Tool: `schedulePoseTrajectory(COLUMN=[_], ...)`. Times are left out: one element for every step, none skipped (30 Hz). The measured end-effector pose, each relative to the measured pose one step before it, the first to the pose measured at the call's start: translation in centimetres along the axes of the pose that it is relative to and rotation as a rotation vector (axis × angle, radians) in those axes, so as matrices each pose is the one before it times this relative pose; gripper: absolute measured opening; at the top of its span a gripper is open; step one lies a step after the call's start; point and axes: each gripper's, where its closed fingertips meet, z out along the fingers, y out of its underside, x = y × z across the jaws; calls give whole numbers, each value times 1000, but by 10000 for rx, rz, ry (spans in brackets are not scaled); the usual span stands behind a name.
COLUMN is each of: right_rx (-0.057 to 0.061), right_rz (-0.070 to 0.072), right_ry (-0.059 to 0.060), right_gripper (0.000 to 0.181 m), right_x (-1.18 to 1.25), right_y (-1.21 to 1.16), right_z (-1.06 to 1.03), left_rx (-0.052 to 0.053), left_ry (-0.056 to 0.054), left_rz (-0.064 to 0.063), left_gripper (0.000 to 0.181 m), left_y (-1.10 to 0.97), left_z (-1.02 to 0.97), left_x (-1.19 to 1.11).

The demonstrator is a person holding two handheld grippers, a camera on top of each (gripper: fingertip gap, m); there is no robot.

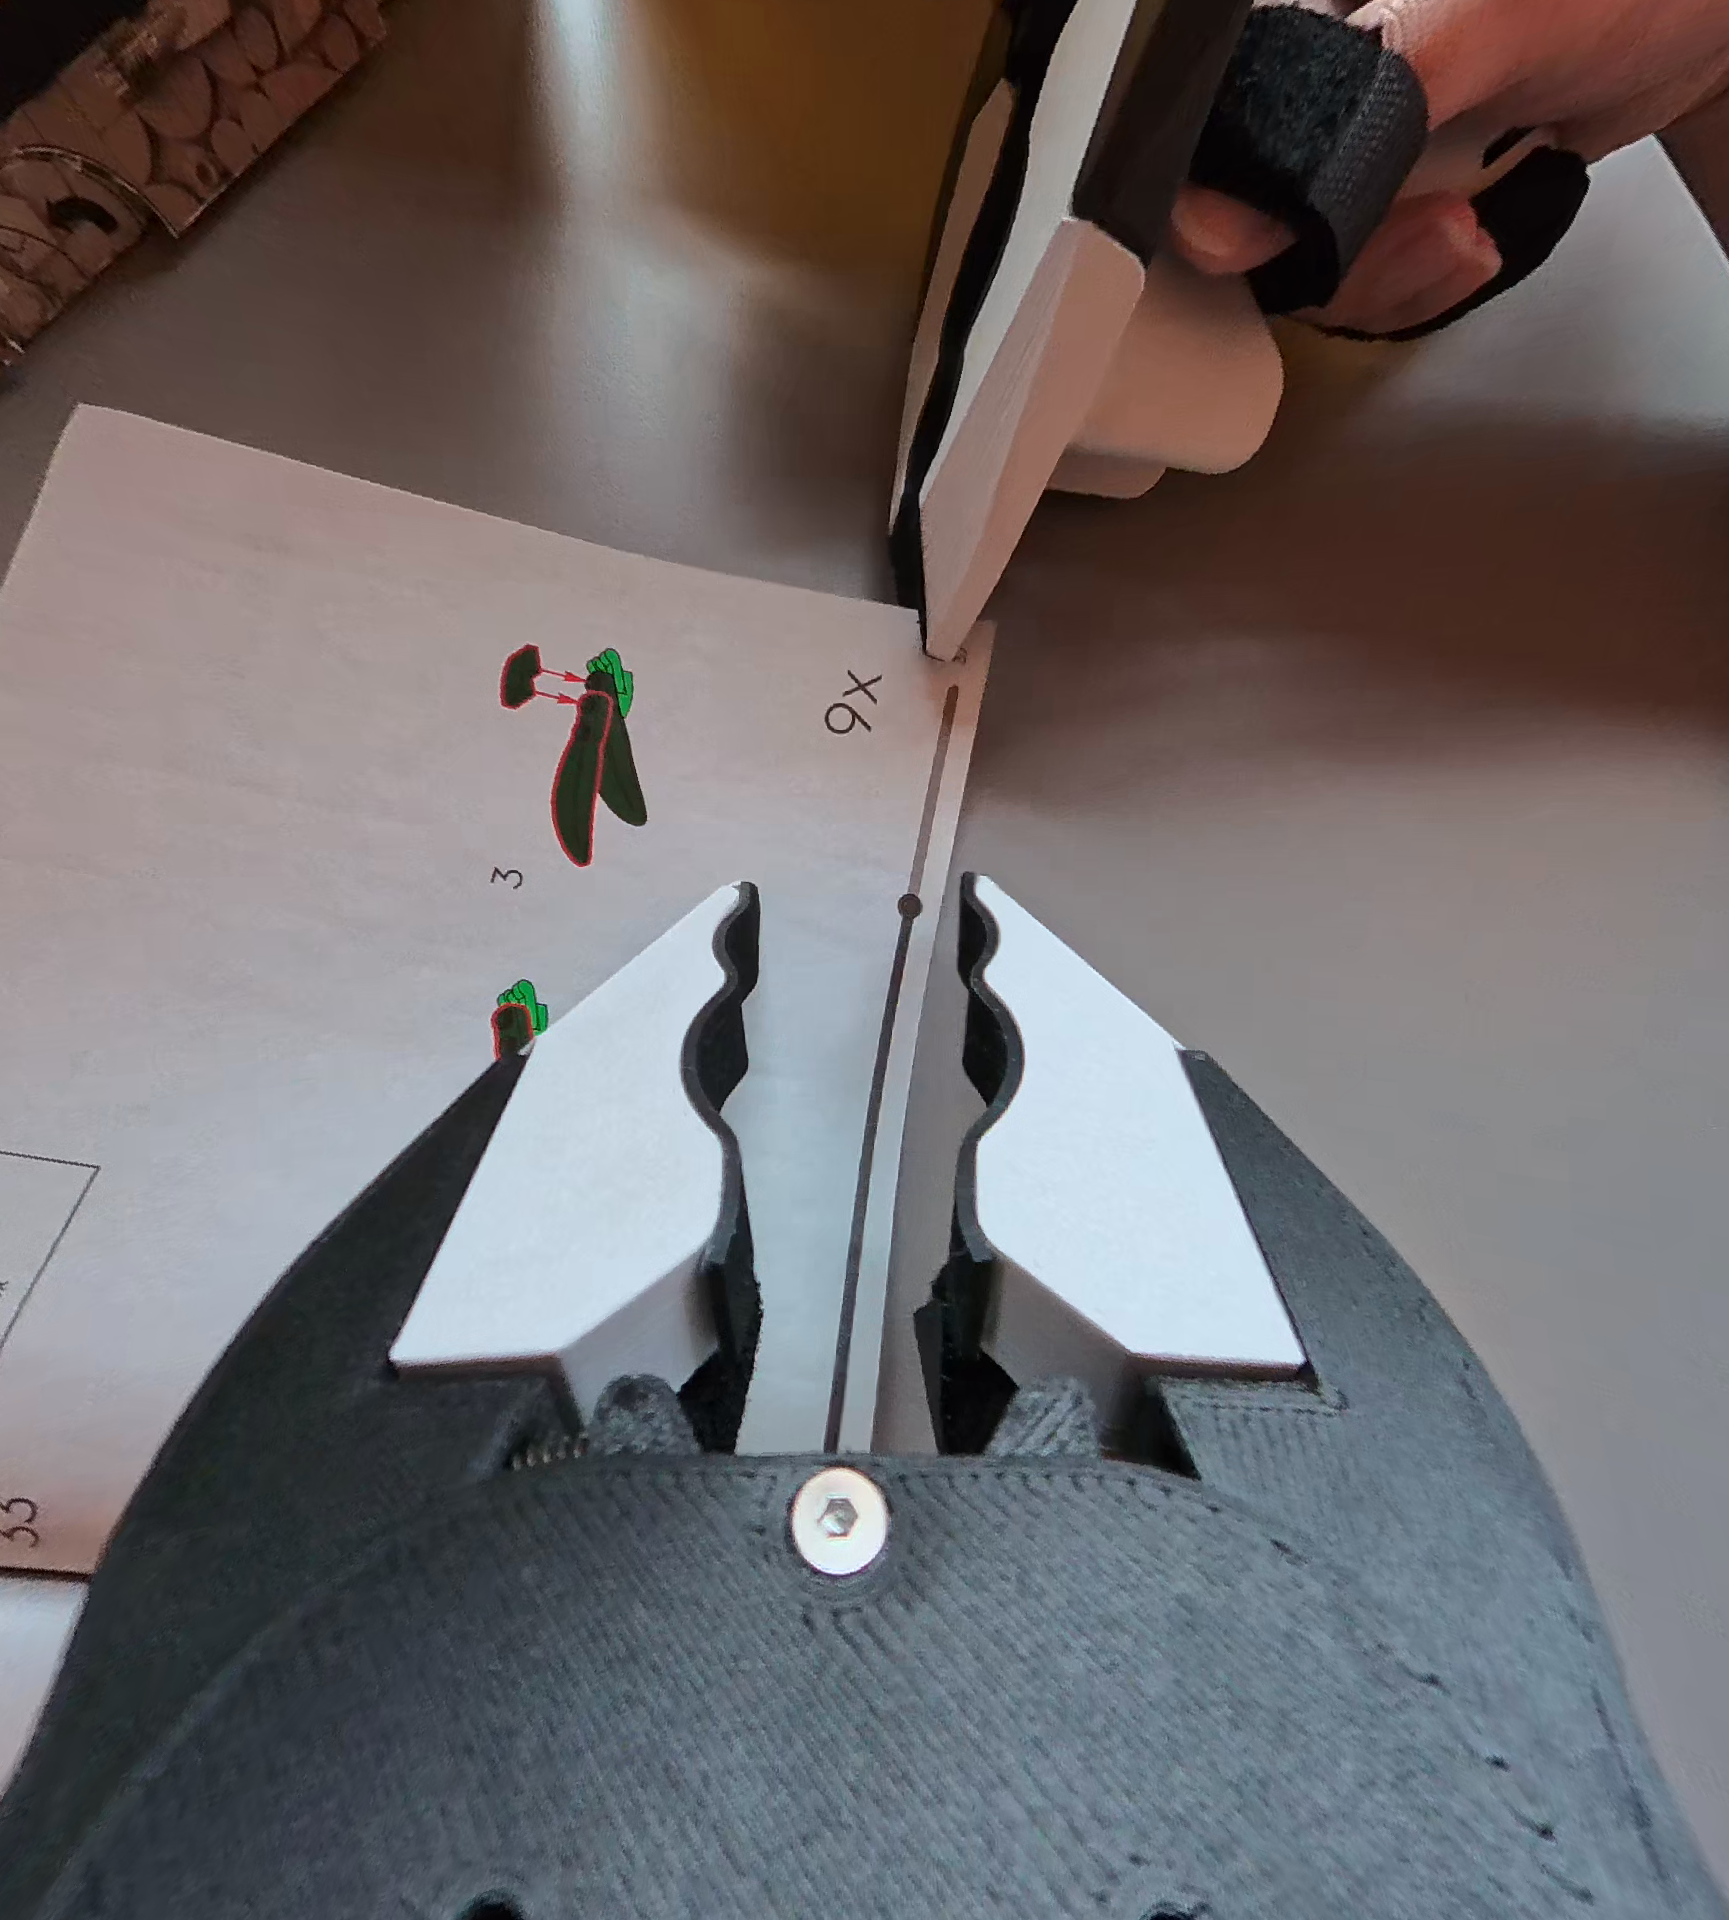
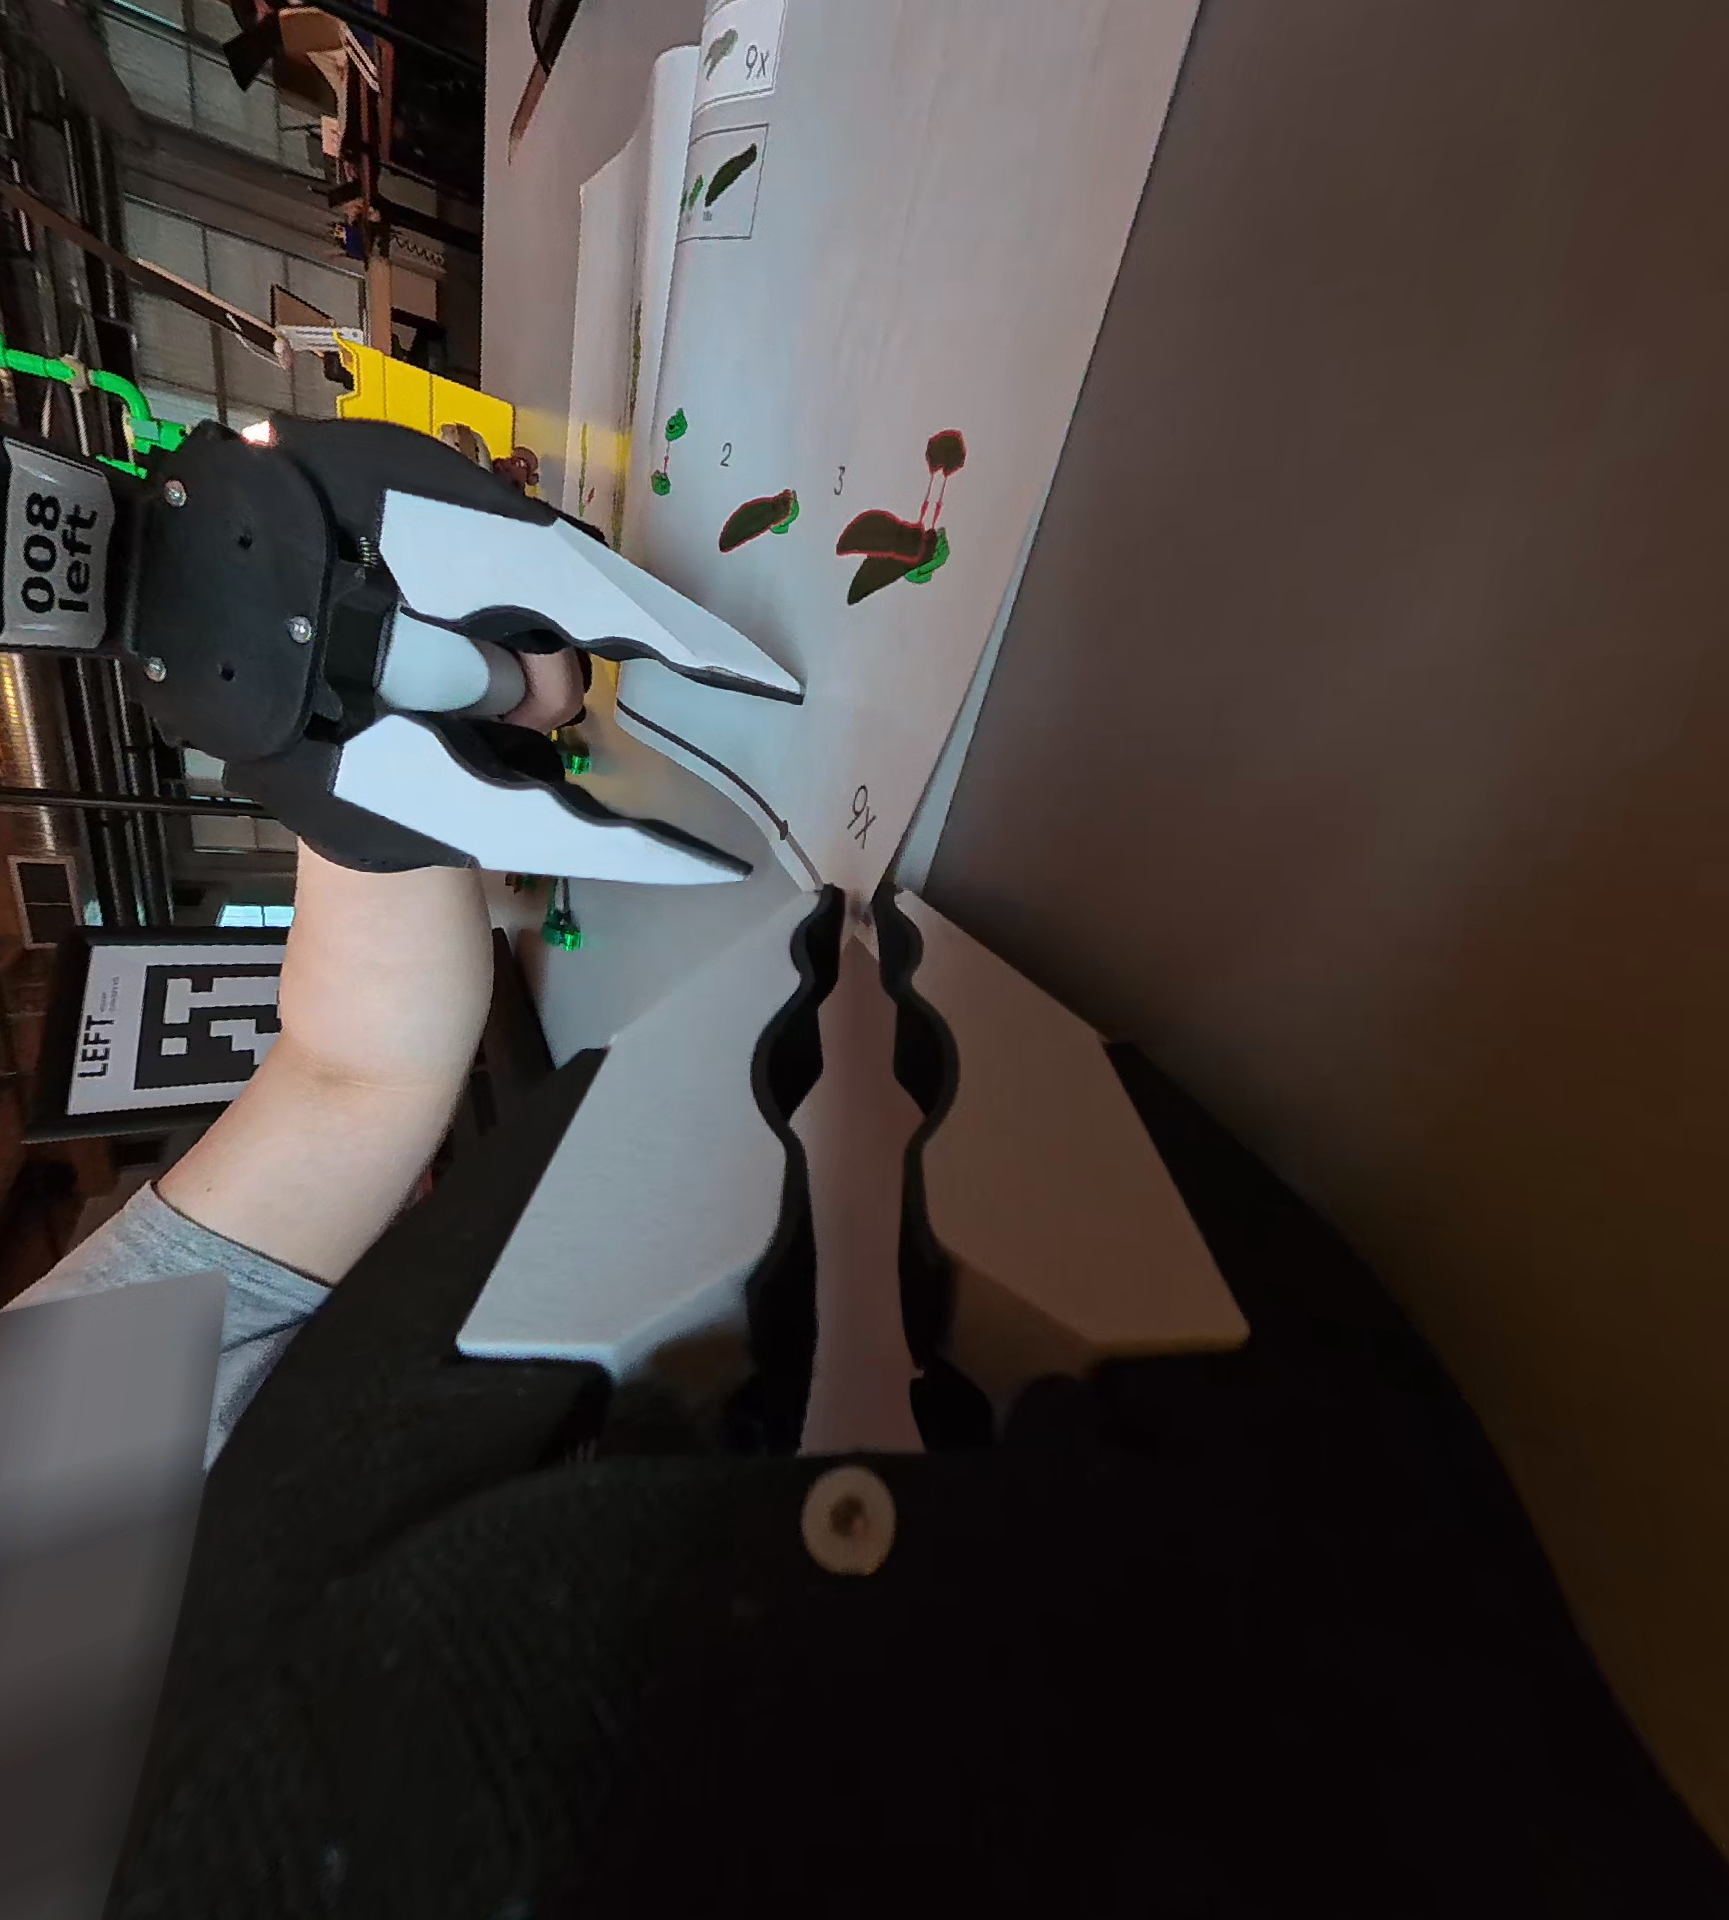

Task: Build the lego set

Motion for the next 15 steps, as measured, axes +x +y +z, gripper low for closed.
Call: schedulePoseTrajectory(right_rx=[-30,-35,-16,-1,-6,-10,-6,5,22,29,35,45,43,40,47], right_rz=[-28,-25,-6,8,-6,-5,7,17,-8,-30,-37,-63,-71,-37,-15], right_ry=[22,24,3,-17,-23,5,17,-22,-78,-99,-58,3,24,6,-23], right_gripper=[4,3,3,3,2,2,1,1,1,0,0,0,0,0,0], right_x=[14,28,5,-23,-33,21,34,-52,-184,-261,-213,-132,-90,-79,-84], right_y=[34,40,15,-10,14,11,2,7,-32,-44,-52,-76,-63,-62,-76], right_z=[7,23,0,-6,-20,-24,-29,-53,-55,-62,-75,-89,-89,-93,-94], left_rx=[-16,-42,-54,-43,-27,-8,10,27,45,44,22,-1,-3,5,34], left_ry=[5,-39,-72,-91,-93,-86,-69,-56,-45,-45,-69,-83,-88,-75,-55], left_rz=[-6,29,63,67,47,20,7,5,7,13,45,93,113,102,75], left_gripper=[38,39,40,41,42,42,43,44,44,43,43,43,43,44,44], left_y=[22,46,77,70,72,53,42,18,-4,-15,4,15,3,-41,-126], left_z=[-24,-23,-41,-40,-33,-47,-51,-51,-65,-63,-45,-20,-22,-5,-6], left_x=[74,27,-22,-41,-72,-81,-77,-47,-11,26,47,80,100,135,153])
